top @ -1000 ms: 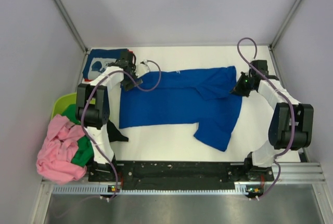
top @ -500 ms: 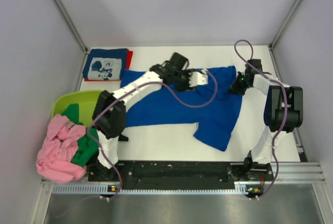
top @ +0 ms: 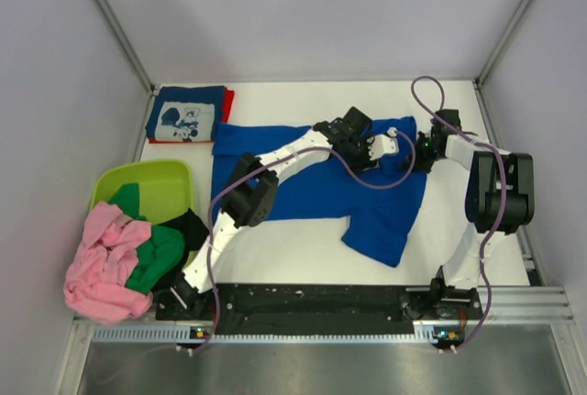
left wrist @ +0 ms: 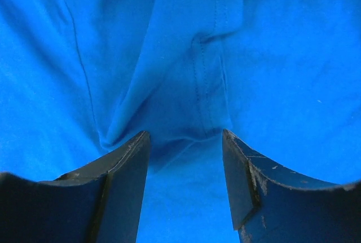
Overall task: Fold and stack the t-shirts
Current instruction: Fold the flattened tshirt in 1/3 of the way
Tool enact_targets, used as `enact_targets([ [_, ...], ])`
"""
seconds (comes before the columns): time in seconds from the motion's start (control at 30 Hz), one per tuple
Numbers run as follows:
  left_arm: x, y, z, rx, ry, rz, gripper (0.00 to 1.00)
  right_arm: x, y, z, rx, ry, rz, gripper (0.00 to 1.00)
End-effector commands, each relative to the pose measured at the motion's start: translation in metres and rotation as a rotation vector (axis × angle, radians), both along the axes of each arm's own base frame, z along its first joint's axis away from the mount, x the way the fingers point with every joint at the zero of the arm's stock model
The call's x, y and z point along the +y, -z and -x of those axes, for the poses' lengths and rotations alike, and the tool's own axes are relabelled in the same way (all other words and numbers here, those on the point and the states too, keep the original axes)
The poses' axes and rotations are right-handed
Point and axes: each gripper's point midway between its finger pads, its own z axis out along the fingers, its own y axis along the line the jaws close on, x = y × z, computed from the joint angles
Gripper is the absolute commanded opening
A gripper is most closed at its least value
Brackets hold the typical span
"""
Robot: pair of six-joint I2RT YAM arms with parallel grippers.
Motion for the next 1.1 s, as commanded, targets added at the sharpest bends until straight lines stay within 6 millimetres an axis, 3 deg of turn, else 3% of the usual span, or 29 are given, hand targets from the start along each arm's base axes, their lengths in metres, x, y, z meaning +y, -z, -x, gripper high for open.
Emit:
enact_targets([
  [0.0,-0.008,0.000,-0.003,-0.009,-0.052,-0.016,0.58,-0.002,-0.013,-0.008,-0.066,-0.011,-0.004,0.00],
  [0.1,-0.009,0.008,0.000,-0.004,-0.046,-0.029,0.57,0.000,-0.012,-0.006,-0.063,-0.015,-0.013,0.00],
  [0.3,-0.013,0.013,0.026,0.047,0.046,-0.036,0.59,-0.002,-0.010,-0.006,-0.063,-0.017,-0.005,0.00],
  [0.43,-0.015,0.014,0.022,0.036,0.027,-0.029,0.57,-0.002,-0.012,-0.007,-0.067,-0.016,-0.003,0.00],
  [0.57,-0.009,0.018,0.010,-0.002,-0.030,-0.059,0.38,-0.002,-0.015,-0.006,-0.073,-0.021,-0.002,0.00],
  [0.6,-0.007,0.019,0.008,-0.010,-0.040,-0.066,0.24,-0.002,-0.016,-0.006,-0.075,-0.022,-0.001,0.00],
  [0.63,-0.007,0.015,0.007,-0.017,-0.048,-0.066,0.15,-0.002,-0.016,-0.005,-0.075,-0.022,-0.001,0.00],
  [0.77,-0.005,-0.002,0.004,-0.047,-0.059,-0.055,0.00,-0.001,-0.020,-0.004,-0.082,-0.025,-0.004,0.00],
  [0.93,0.001,-0.030,0.004,-0.089,-0.063,-0.041,0.00,0.001,-0.028,0.003,-0.090,-0.037,-0.009,0.00],
  [1.07,0.016,-0.050,0.015,-0.090,-0.026,-0.033,0.00,0.002,-0.033,0.021,-0.088,-0.047,-0.001,0.00],
])
